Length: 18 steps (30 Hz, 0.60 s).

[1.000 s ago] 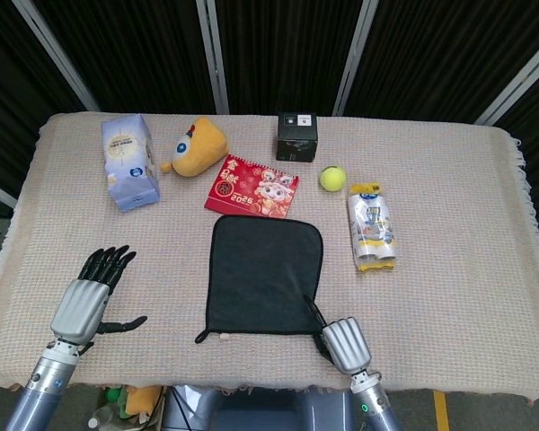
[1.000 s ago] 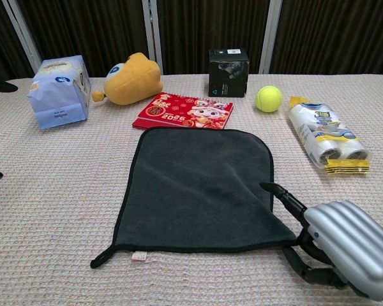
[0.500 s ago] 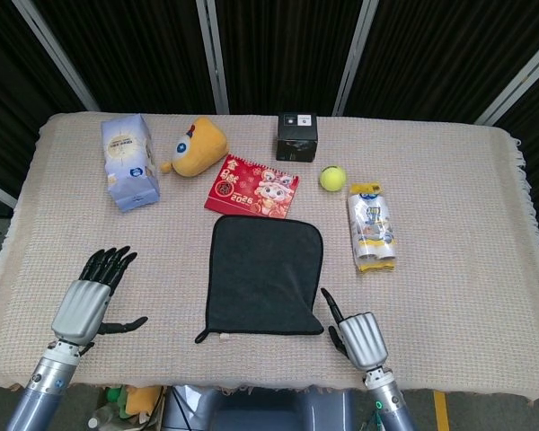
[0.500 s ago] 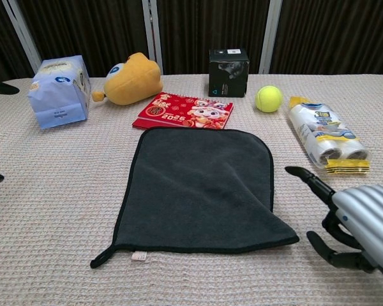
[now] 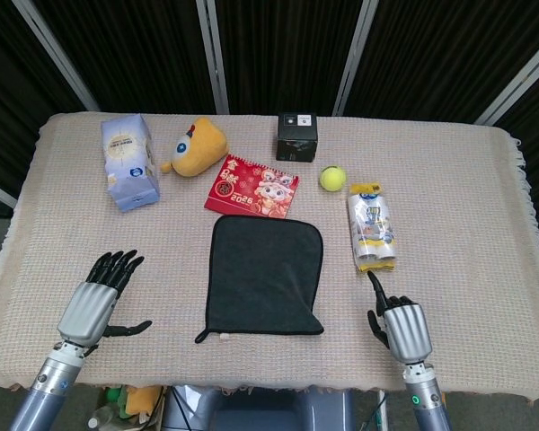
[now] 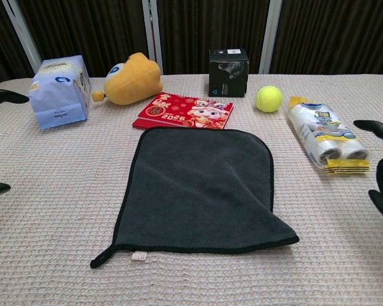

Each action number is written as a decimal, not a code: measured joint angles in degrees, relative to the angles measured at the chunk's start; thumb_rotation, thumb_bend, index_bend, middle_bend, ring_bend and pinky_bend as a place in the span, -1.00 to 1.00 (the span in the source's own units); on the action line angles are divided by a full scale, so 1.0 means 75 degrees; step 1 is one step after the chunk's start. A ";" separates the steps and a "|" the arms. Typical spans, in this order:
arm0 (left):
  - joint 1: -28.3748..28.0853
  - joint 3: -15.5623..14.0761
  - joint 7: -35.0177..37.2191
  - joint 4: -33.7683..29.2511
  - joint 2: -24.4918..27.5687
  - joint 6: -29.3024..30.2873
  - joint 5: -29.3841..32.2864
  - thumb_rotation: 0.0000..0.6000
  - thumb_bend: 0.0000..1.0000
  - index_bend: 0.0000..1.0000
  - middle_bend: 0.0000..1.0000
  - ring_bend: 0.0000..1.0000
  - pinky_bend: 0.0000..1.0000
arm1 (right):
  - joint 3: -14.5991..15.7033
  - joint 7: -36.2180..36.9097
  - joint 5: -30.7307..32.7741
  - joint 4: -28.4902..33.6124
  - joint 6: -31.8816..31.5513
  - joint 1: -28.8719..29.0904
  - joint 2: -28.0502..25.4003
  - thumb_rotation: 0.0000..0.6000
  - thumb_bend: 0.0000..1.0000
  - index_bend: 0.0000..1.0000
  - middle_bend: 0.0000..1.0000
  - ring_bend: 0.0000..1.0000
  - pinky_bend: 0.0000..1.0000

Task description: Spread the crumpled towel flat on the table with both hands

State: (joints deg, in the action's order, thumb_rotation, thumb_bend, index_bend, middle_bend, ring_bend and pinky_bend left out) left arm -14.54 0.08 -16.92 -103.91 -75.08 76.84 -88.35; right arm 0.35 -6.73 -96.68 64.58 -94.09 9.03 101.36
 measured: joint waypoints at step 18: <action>-0.0805 -0.0172 -0.0686 0.0167 0.0021 -0.1331 -0.0463 1.00 0.47 -0.87 -0.93 -1.00 -1.00 | -0.0065 0.0070 -0.0323 0.0658 -0.0437 -0.0101 -0.0670 1.00 0.06 -0.76 -0.24 -0.35 -0.42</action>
State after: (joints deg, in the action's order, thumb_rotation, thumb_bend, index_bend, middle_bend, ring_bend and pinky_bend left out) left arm -20.58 -1.22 -22.06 -102.66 -74.92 66.85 -91.82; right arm -0.14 -6.20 -99.11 69.51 -97.37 8.27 96.33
